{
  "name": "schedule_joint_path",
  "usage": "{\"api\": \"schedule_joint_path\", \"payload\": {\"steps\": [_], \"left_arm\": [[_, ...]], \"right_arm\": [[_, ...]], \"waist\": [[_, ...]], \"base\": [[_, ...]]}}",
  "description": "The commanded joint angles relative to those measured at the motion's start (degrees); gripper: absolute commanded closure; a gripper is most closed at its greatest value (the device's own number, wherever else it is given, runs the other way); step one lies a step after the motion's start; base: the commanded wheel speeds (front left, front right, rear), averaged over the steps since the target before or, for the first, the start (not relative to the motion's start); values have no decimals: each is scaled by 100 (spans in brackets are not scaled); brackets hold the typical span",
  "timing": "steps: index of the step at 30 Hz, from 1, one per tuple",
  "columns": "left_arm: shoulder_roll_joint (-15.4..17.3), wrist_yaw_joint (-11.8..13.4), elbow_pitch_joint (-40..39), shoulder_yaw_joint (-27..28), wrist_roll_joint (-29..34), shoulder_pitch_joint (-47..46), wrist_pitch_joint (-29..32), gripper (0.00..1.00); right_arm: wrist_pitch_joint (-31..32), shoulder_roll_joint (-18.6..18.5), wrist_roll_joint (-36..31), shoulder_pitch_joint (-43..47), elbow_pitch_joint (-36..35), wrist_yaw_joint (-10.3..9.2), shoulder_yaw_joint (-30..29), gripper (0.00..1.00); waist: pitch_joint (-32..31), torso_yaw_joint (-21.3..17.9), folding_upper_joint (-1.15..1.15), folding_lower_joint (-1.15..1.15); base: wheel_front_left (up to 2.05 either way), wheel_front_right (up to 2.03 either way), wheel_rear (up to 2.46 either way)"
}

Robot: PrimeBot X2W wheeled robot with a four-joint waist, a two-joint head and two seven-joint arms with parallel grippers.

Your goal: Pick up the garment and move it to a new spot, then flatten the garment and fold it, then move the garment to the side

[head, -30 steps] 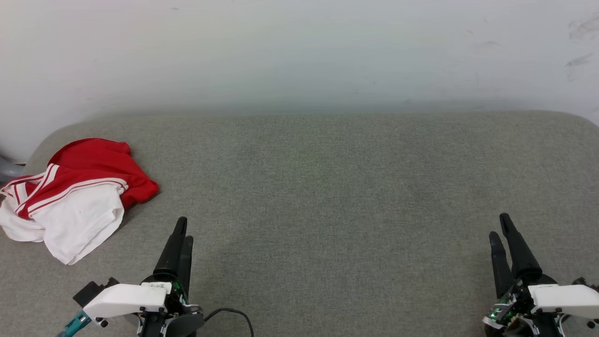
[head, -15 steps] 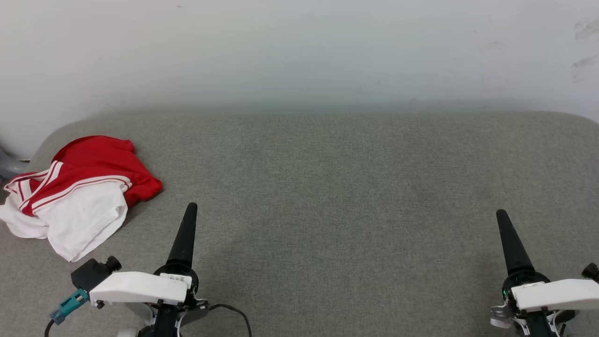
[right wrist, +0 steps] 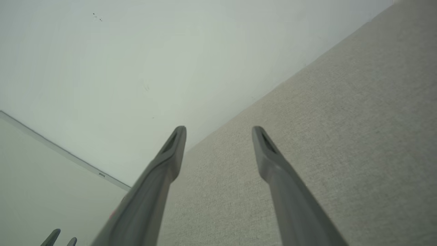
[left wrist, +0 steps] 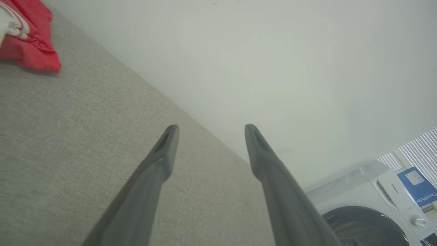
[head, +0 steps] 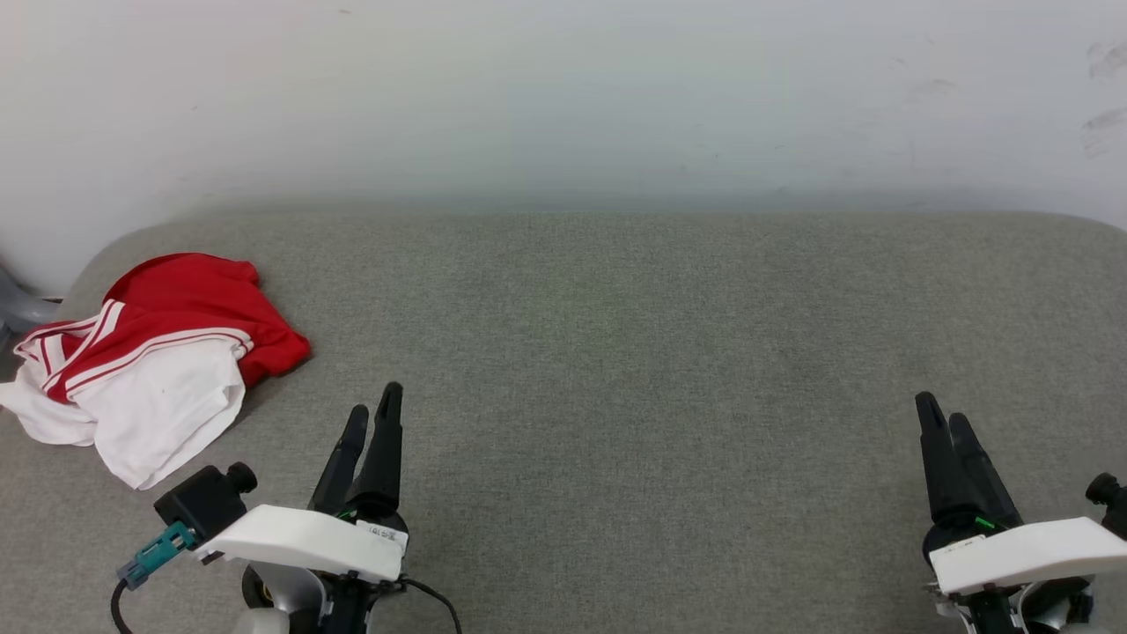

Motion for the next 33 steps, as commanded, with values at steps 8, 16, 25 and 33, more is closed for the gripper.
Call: {"api": "schedule_joint_path", "payload": {"steps": [8, 16, 25, 33], "left_arm": [[21, -13, -142, -85, 1271, -12, -190, 0], [71, 46, -159, -181, 2083, 27, -324, 0], [164, 217, -171, -372, 2856, 5, -467, 0], [252, 341, -142, -544, 3367, -16, -579, 0]], "right_arm": [[46, 31, -1119, 48, -345, 7, -32, 0], [55, 51, -1910, 140, -526, 9, 9, 0], [94, 74, -2686, 205, -733, 10, -12, 0], [149, 82, -3192, 302, -853, 10, -81, 0]], "waist": [[3, 23, 0, -1], [3, 56, 0, -1], [12, 99, 0, -1], [17, 123, 0, -1]], "base": [[0, 0, 0], [0, 0, 0], [0, 0, 0], [0, 0, 0]]}}
